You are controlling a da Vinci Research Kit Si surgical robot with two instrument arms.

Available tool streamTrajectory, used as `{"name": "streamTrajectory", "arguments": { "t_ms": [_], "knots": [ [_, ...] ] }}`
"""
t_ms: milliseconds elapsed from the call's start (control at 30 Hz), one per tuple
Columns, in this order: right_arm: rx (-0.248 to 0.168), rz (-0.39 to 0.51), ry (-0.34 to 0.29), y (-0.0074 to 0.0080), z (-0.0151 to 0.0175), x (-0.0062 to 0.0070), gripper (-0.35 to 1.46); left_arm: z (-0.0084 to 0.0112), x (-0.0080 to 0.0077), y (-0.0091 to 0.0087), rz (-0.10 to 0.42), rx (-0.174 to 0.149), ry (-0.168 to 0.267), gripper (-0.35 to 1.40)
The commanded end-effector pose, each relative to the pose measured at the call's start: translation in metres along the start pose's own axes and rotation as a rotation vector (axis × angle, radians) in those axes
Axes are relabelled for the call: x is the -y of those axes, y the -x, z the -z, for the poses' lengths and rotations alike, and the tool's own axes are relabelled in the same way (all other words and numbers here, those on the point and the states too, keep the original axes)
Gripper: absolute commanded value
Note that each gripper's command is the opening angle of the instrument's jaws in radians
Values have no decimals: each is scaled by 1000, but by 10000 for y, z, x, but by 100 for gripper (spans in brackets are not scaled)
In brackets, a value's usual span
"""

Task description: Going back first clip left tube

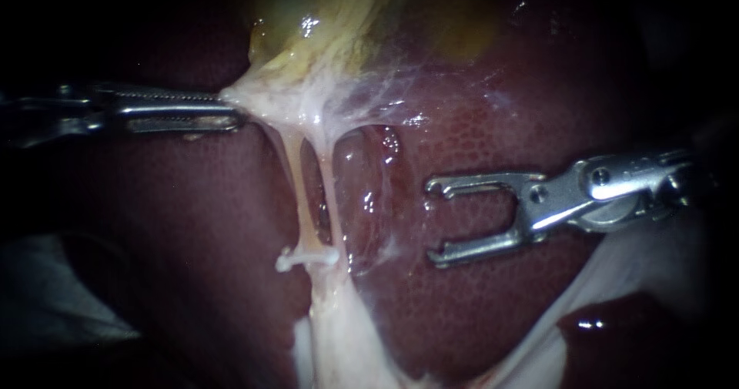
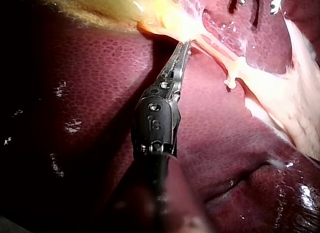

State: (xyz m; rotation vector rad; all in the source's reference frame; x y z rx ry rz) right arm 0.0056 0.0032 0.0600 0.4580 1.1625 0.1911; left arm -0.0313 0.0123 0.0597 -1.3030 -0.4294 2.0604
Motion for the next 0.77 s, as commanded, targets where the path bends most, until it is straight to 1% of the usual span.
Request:
{"name": "streamTrajectory", "arguments": {
  "t_ms": [33, 167, 333, 433, 633, 700, 767],
  "knots": [
    [1, 1, 2, 1, 1, 0, 49, -5, 1, 3, -3, -3, -2, -35],
    [3, -1, 9, 1, 2, 1, 49, -29, 6, 19, -6, 15, 2, -35],
    [3, -3, 12, 2, 5, 1, 50, -52, 9, 29, -13, 29, 12, -35],
    [3, -2, 11, 2, 6, 2, 50, -55, 8, 29, -13, 29, 13, -35],
    [3, -2, 11, 2, 7, 4, 50, -54, 8, 29, -13, 29, 14, -35],
    [3, -3, 11, 1, 6, 5, 50, -52, 9, 28, -13, 29, 15, -35],
    [3, -3, 10, -1, 3, 6, 50, -46, 9, 25, -12, 30, 19, -35]
  ]
}}
